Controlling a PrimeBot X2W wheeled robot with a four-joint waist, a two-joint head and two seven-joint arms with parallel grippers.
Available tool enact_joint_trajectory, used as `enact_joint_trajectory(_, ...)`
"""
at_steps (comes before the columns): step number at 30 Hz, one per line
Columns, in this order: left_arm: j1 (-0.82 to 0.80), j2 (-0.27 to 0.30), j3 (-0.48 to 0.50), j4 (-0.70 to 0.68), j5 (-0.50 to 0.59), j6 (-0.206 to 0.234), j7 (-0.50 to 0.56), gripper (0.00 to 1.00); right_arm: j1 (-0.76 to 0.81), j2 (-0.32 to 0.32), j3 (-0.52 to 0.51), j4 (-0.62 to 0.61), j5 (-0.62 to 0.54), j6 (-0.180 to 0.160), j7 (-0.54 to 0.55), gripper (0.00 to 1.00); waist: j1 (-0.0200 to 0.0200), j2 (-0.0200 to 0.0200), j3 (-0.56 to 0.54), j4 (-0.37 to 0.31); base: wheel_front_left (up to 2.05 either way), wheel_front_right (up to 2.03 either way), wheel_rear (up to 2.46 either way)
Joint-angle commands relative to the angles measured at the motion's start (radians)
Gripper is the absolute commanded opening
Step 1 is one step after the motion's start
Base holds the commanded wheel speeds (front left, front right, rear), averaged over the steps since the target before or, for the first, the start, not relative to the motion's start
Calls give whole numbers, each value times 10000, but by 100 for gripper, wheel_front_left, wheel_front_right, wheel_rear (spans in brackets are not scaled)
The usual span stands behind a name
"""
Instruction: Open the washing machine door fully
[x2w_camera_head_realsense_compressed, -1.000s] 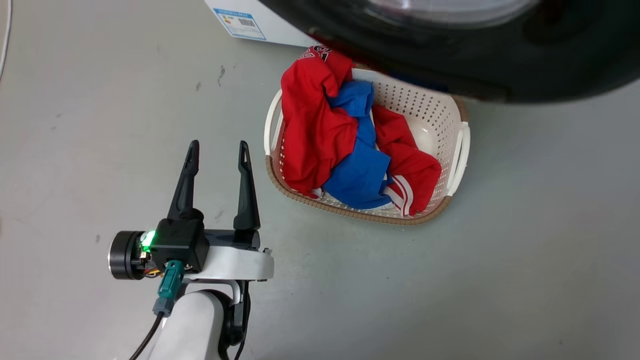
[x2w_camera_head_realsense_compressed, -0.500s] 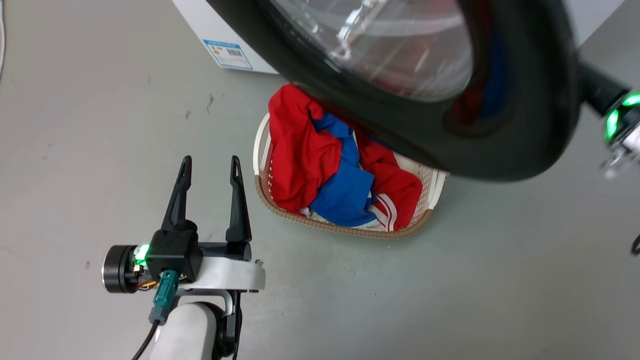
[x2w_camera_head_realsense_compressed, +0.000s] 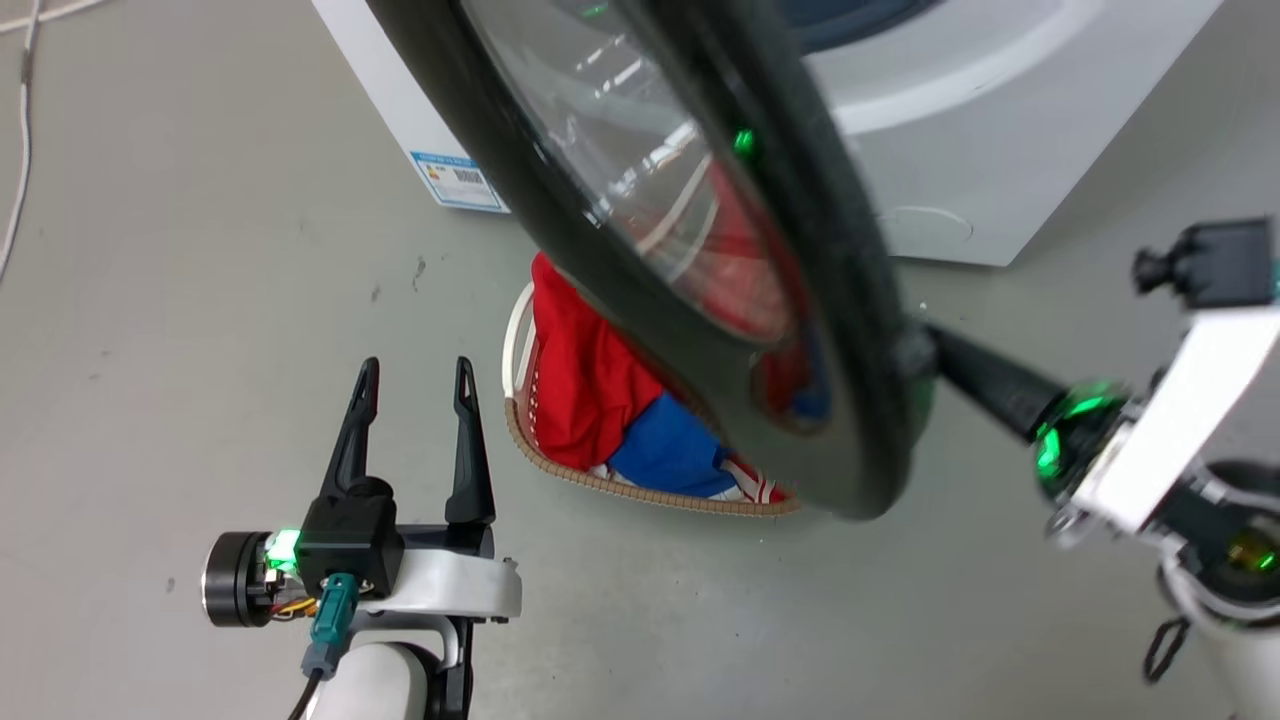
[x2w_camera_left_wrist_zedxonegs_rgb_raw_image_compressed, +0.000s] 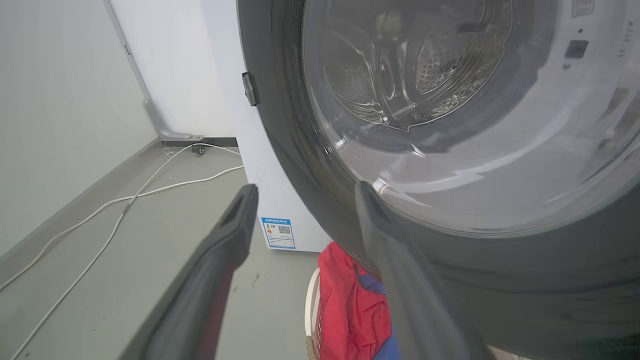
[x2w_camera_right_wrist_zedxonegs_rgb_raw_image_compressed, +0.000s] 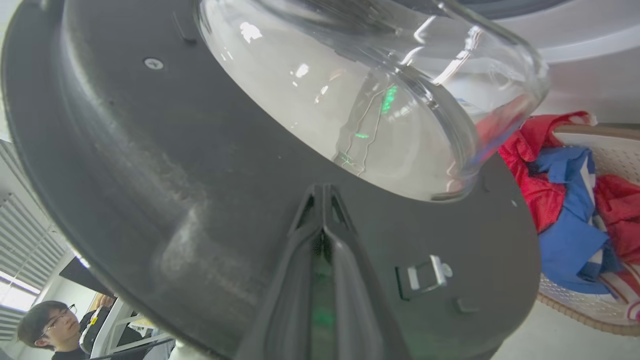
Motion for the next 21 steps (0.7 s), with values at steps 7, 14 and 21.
enact_joint_trajectory(7, 301, 3, 48, 58, 123, -55, -28, 100, 1063, 337, 1026, -343, 125, 27, -336, 0, 0, 0, -535, -9, 0, 0, 0)
enact_joint_trajectory(14, 550, 1, 83, 109, 146, -112, -27, 100, 1528, 686, 2069, -242, 236, 29, -671, 0, 0, 0, -892, 3, 0, 0, 0)
enact_joint_trajectory(21, 673, 1, 81, 98, 139, -122, -27, 100, 1516, 1015, 2962, 9, 310, 29, -934, 0, 0, 0, -1059, 70, 0, 0, 0)
